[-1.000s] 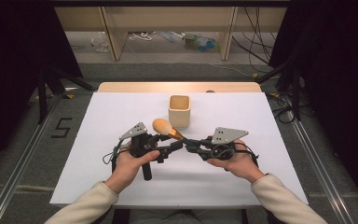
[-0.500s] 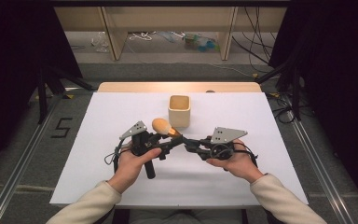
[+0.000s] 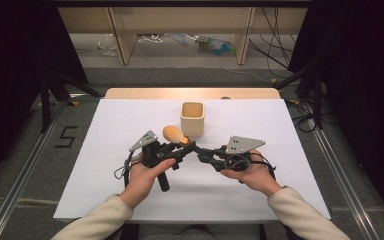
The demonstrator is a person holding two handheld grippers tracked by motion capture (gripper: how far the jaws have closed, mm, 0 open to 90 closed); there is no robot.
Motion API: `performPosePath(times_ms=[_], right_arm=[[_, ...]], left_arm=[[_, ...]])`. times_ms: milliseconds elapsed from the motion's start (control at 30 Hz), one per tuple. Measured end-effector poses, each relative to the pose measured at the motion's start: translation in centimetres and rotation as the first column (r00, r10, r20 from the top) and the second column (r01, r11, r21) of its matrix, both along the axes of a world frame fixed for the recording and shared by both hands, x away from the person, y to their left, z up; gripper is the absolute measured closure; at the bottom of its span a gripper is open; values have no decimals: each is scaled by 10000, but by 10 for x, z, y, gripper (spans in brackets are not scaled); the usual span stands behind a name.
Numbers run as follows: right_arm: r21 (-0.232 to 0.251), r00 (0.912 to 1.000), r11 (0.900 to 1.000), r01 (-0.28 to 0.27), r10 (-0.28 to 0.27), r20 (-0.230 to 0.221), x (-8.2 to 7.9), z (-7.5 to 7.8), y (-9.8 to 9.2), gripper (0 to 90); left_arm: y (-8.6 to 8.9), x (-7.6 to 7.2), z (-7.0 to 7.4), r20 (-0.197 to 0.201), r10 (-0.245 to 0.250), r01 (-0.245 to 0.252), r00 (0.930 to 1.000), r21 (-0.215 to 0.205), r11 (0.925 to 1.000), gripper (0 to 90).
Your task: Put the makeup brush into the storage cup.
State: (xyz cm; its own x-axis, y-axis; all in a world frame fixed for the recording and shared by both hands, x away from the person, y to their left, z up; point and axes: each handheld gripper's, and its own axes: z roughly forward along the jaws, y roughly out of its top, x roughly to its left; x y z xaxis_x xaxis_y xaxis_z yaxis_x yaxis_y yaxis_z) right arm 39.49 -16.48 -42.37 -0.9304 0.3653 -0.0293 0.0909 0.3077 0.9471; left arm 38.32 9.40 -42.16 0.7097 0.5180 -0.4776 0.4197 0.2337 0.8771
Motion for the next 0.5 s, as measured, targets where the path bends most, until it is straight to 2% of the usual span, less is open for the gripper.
performPosePath(times_ms=[200, 333, 500], right_arm=[[23, 9999, 9999, 99, -99, 34, 0, -1, 1, 761], [30, 9999, 9999, 151, -151, 20, 0, -2, 2, 759], [-18, 9996, 9996, 295, -295, -51, -1, -3, 4, 743]], left_arm=[[-2, -1, 1, 187, 68, -68, 9998, -37, 10000, 595], [-4, -2, 3, 320, -111, 112, 9994, -45, 9999, 629], [-5, -3, 7, 820, -344, 305, 9960, 481, 9984, 651]])
